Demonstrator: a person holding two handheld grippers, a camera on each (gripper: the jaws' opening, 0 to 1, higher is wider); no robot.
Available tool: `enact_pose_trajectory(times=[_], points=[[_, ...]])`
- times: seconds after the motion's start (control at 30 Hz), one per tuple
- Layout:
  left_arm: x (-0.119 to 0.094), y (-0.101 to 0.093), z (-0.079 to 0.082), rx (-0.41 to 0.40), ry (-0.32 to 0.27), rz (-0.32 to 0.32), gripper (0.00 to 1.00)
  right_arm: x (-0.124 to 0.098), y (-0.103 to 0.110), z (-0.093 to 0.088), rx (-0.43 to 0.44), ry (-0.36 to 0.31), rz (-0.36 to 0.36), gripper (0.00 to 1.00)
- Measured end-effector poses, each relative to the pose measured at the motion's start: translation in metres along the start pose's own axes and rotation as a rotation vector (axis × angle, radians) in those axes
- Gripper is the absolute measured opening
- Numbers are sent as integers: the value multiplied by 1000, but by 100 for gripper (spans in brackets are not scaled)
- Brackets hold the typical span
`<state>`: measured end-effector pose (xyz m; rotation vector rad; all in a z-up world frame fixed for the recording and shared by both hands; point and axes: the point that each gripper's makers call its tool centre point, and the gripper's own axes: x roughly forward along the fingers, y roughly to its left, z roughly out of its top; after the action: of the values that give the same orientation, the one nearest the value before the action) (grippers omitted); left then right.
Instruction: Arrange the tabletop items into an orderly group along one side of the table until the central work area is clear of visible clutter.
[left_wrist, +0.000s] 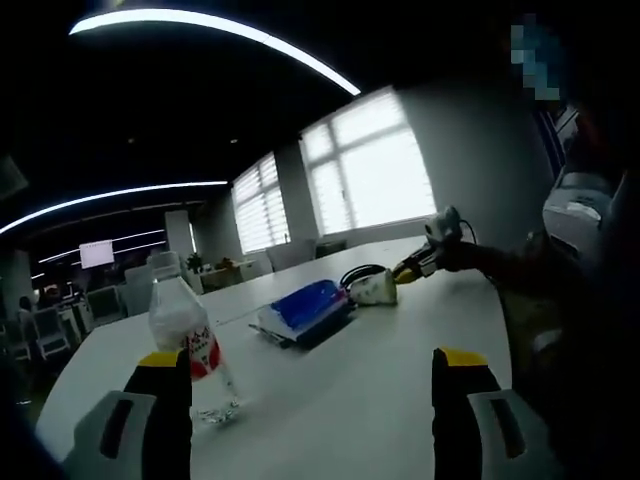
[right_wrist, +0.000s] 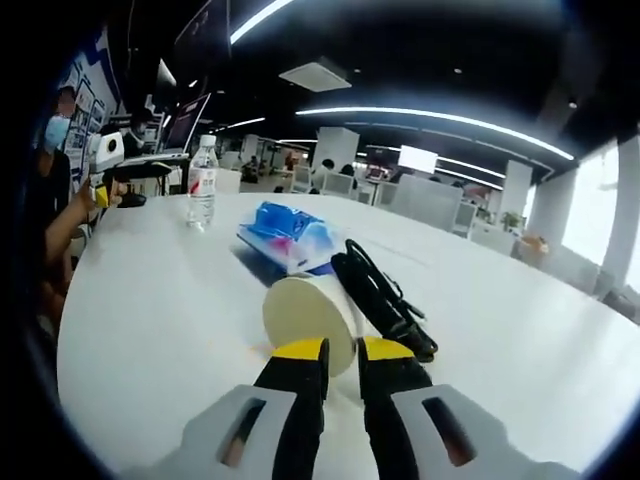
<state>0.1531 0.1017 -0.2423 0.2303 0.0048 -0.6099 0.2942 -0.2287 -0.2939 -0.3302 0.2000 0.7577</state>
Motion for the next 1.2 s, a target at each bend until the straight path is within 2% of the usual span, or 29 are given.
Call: enact_pose_trajectory(times=[0.1, 0.33, 0.6, 0.9, 1.2], points=[[-1, 0, -3, -4, 6, 0, 100, -3, -3, 3, 5, -14, -14, 1], [-1, -2, -5, -7, 3, -6, 100, -12, -1, 10, 13, -25, -9, 0], [0, -7, -6, -7, 2, -17, 100, -23, 5, 34, 23, -83, 23, 0], [-6, -9, -3, 6, -3, -12, 100, -25, 6, 53, 12, -110, 45, 0], [-9, -7, -4, 16, 10, -5, 100, -23, 6, 94, -69, -101, 117, 0]])
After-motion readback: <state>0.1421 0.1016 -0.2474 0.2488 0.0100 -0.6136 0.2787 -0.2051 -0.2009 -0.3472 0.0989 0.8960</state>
